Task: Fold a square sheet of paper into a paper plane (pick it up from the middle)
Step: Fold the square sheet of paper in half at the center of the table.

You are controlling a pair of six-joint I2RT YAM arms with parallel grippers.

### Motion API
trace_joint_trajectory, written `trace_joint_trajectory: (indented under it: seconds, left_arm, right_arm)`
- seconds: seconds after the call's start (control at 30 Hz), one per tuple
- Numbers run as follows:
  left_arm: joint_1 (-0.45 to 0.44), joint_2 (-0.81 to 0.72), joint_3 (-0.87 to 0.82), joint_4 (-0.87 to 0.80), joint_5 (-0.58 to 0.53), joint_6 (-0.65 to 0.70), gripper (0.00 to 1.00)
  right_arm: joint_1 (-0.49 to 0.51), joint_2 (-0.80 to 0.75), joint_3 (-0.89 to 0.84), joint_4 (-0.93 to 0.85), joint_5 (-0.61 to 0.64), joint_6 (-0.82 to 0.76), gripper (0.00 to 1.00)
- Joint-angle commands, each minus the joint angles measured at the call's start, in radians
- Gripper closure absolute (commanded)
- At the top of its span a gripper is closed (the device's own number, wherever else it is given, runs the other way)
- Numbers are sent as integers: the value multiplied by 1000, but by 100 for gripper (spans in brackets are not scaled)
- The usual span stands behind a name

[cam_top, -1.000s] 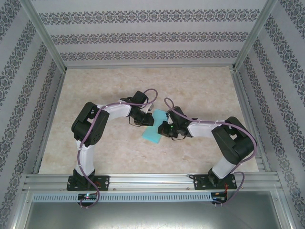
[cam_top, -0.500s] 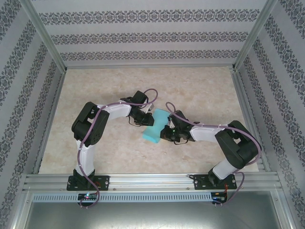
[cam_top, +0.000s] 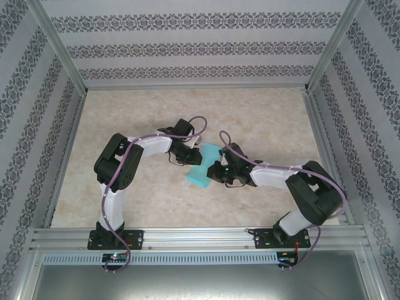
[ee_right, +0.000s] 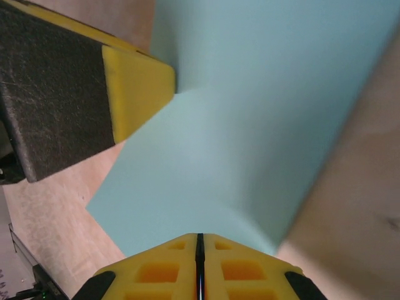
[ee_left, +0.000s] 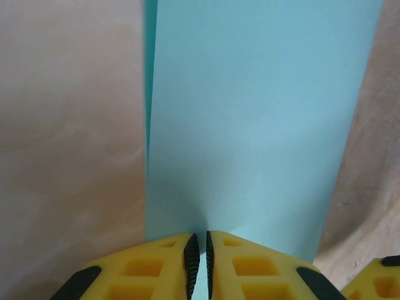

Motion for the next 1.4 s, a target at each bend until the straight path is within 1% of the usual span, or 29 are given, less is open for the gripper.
trace_joint_trajectory:
  seconds: [0.0,0.13,0.3,0.5,0.67,0.8,1.07,1.37]
  left_arm:
    - [-6,113,-64,-102,-139,27,81]
    - [-6,115,-65,-99,-136,27,81]
    - [-7,117,-67,-99,-138,30,81]
    - [-6,122,-57,-107,-141,32,81]
    - [-6,122,-54,-111,-142,33,81]
    - [-7,125,-54,-114,-141,35,81]
    - [-6,120,-50,-120,-142,35,81]
    - [-7,119,-57,-113,-140,36,81]
  right_arm:
    - [25,51,26,21,-19,12,90]
    - [33,70,-6,31,-12,11,90]
    - [38,55,-50,20,-12,9,90]
    - [59,26,-82,-41,7,-4,90]
    - [83,-22,-73,-153,42,-39,90]
    - [92,-47,-54,-140,36,-28,90]
    - [101,-35,22,-66,36,-6,91]
    - [102,40,47,-53,34,-17,91]
